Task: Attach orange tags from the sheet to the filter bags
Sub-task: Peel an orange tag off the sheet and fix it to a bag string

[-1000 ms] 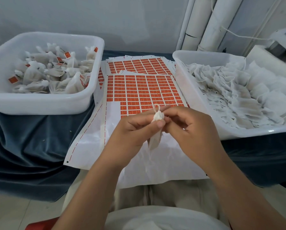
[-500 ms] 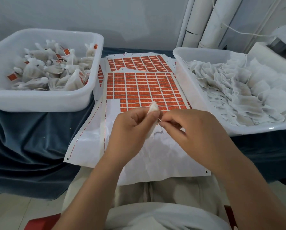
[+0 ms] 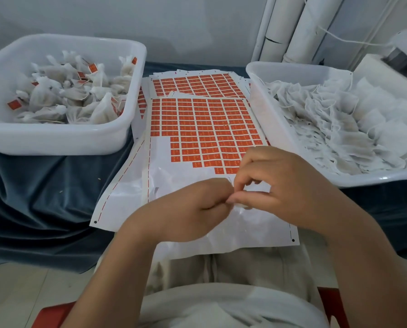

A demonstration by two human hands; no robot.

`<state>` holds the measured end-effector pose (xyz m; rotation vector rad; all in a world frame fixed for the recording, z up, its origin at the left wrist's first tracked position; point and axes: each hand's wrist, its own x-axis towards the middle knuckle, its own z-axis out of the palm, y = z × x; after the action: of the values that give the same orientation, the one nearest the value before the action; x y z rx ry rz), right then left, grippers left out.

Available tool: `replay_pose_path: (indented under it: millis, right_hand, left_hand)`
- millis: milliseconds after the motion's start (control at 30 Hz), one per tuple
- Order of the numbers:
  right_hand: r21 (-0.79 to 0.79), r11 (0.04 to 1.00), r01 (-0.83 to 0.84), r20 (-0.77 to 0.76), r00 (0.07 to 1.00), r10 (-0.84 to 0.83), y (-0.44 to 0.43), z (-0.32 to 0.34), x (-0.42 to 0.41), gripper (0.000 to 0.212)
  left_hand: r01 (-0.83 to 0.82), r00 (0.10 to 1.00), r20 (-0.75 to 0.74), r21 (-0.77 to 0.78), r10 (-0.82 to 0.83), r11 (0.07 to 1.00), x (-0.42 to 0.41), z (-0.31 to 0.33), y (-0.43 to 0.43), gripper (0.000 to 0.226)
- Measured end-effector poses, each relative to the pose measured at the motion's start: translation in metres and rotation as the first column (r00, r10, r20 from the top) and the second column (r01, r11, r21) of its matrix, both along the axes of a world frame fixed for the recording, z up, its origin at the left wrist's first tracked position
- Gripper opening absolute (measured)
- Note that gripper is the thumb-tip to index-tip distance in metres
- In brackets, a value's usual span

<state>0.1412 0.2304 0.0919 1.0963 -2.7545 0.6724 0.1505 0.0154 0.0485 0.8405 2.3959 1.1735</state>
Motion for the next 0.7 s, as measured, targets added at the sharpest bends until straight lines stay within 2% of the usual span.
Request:
replay_pose_path:
  millis: [67, 167, 267, 300, 367, 433, 533, 633, 700]
  right_hand:
    - [-0.101, 0.994, 0.033, 0.128, 0.992, -0.02, 0.003, 0.0, -0.003, 0.011]
    - [-0.225, 0.971, 0.079, 0.254, 0.967, -0.02, 0.005, -0.003, -0.008, 0.01]
    - [-0.327, 0.94, 0.101, 0.282, 0.96, -0.006, 0.009, -0.004, -0.01, 0.004]
    - [-0.351, 0.931, 0.099, 0.271, 0.962, 0.0, 0.009, -0.004, -0.009, 0.001]
    - [-0.378, 0.922, 0.08, 0.206, 0.978, 0.0, 0.009, -0.003, -0.008, 0.007]
    - [-0.339, 0.939, 0.053, 0.098, 0.995, -0.021, 0.007, -0.002, -0.006, 0.01]
    - [-0.253, 0.967, 0.015, -0.046, 0.999, -0.027, 0.005, 0.001, -0.002, 0.015]
    - [-0.227, 0.974, -0.026, -0.104, 0.995, 0.003, 0.007, 0.005, 0.002, 0.02]
    - [-0.181, 0.982, -0.047, -0.119, 0.993, 0.025, 0.008, 0.007, 0.004, 0.015]
  left_hand:
    - [0.029, 0.998, 0.051, 0.041, -0.031, 0.999, 0.003, 0.003, 0.002, 0.022]
    - [0.053, 0.998, -0.029, 0.124, -0.05, 0.991, 0.005, 0.004, 0.009, 0.023]
    - [0.021, 1.0, 0.005, 0.269, -0.023, 0.963, 0.002, 0.005, 0.006, 0.022]
    - [0.014, 0.999, 0.026, 0.317, -0.024, 0.948, 0.001, 0.005, 0.004, 0.02]
    - [-0.018, 0.997, 0.077, 0.415, -0.015, 0.91, 0.0, 0.006, 0.0, 0.018]
    - [-0.069, 0.99, 0.143, 0.489, -0.002, 0.87, 0.001, 0.007, 0.0, 0.019]
    - [-0.111, 0.982, 0.189, 0.508, 0.015, 0.854, 0.003, 0.008, 0.001, 0.028]
    - [-0.111, 0.982, 0.188, 0.499, 0.018, 0.859, 0.003, 0.009, 0.0, 0.03]
    - [-0.09, 0.979, 0.203, 0.474, -0.01, 0.876, 0.002, 0.009, -0.003, 0.031]
